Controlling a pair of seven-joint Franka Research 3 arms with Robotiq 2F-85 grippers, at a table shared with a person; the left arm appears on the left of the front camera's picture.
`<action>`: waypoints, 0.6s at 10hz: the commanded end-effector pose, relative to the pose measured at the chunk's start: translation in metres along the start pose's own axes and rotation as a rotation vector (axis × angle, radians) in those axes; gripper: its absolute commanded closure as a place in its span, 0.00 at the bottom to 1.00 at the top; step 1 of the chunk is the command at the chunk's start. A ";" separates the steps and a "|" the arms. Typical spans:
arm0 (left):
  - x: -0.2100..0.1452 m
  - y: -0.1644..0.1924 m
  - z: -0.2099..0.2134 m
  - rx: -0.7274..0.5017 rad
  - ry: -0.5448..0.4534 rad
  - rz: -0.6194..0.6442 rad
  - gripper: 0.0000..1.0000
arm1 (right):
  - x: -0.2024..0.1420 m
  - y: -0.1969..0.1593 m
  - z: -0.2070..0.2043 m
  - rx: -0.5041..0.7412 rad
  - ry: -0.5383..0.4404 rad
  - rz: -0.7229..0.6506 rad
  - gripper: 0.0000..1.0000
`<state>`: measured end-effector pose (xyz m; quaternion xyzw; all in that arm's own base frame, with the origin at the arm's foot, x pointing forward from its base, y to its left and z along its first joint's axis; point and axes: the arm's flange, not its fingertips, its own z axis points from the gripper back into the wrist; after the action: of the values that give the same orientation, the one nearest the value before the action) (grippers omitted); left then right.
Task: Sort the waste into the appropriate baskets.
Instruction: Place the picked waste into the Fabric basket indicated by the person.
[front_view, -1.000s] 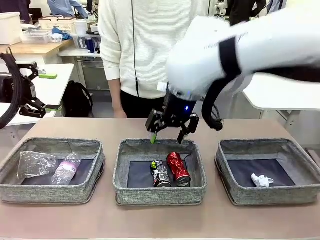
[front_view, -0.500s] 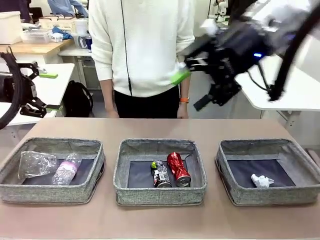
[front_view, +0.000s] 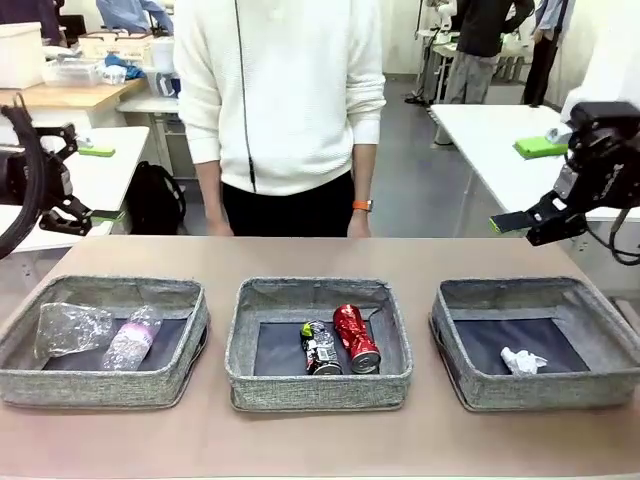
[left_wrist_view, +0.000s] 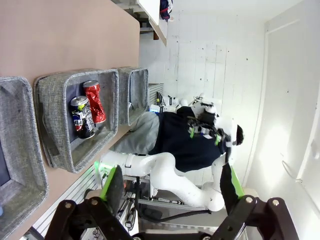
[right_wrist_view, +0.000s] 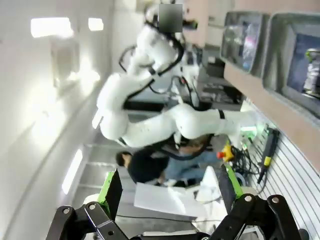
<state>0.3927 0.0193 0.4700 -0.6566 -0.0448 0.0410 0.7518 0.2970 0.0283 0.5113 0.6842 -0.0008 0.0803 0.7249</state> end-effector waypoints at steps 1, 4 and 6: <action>-0.001 -0.002 -0.002 -0.010 -0.012 -0.003 0.00 | -0.031 -0.055 0.029 0.059 -0.159 0.001 0.00; -0.001 -0.002 -0.002 -0.010 -0.012 -0.003 0.00 | 0.002 -0.040 0.064 0.058 -0.161 -0.012 0.00; -0.001 -0.002 -0.002 -0.010 -0.012 -0.003 0.00 | 0.002 -0.040 0.064 0.058 -0.161 -0.012 0.00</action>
<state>0.3928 0.0192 0.4698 -0.6566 -0.0446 0.0411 0.7518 0.3137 -0.0416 0.4644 0.7068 -0.0596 0.0198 0.7046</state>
